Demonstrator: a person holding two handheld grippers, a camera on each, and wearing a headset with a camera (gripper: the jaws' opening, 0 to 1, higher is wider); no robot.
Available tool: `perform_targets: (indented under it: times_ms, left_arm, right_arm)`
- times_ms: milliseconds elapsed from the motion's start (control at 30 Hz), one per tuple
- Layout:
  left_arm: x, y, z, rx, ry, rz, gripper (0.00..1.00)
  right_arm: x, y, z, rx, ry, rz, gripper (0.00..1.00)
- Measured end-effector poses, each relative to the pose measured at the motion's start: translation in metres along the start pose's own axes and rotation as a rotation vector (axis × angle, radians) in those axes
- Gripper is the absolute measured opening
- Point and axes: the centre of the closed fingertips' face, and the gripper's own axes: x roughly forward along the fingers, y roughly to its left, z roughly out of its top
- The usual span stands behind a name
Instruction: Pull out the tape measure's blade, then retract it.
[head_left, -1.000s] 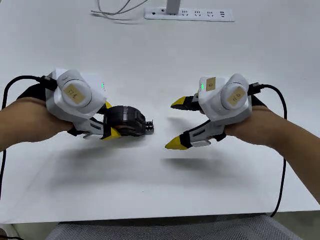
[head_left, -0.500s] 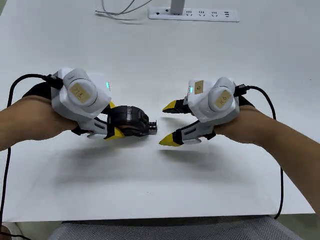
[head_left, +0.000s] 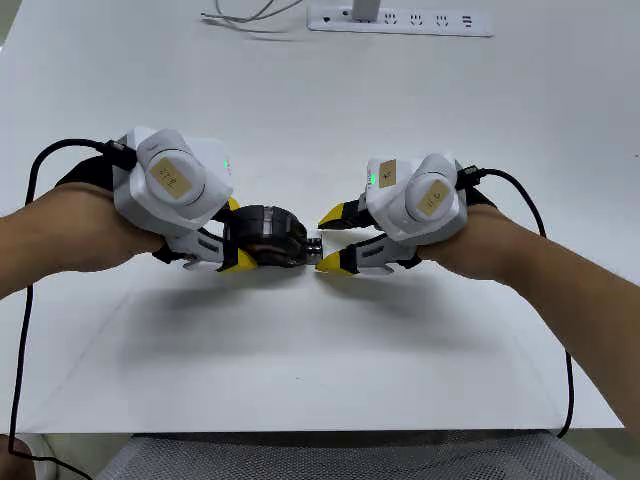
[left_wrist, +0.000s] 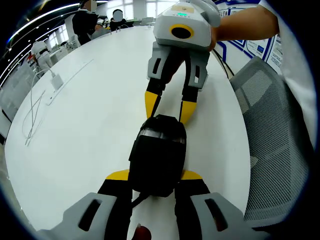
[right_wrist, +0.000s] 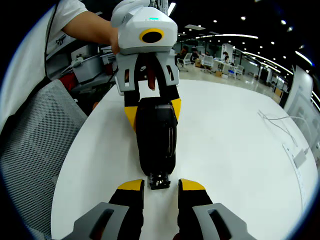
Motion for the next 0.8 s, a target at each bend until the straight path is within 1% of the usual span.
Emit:
perform_targets:
  times_ms: [300,600,633,800]
  left_arm:
    - [0.0000,-0.0008,0.0007,-0.003,0.001,-0.004,0.28]
    - [0.0001,-0.0012,0.0009,0.004,0.003,-0.003,0.28]
    - [0.0001,-0.0017,0.0009,0.004,0.003,-0.003,0.28]
    - [0.0004,-0.0016,0.0009,0.014,0.004,0.001,0.27]
  right_arm:
    - [0.0053,-0.0002,0.0014,-0.002,-0.014,0.007,0.16]
    - [0.0104,0.0021,0.0006,-0.016,-0.014,0.022,0.13]
    - [0.0105,0.0015,0.0019,-0.026,-0.021,0.022,0.13]
    - [0.0095,0.0020,0.0016,-0.030,-0.027,0.023,0.12]
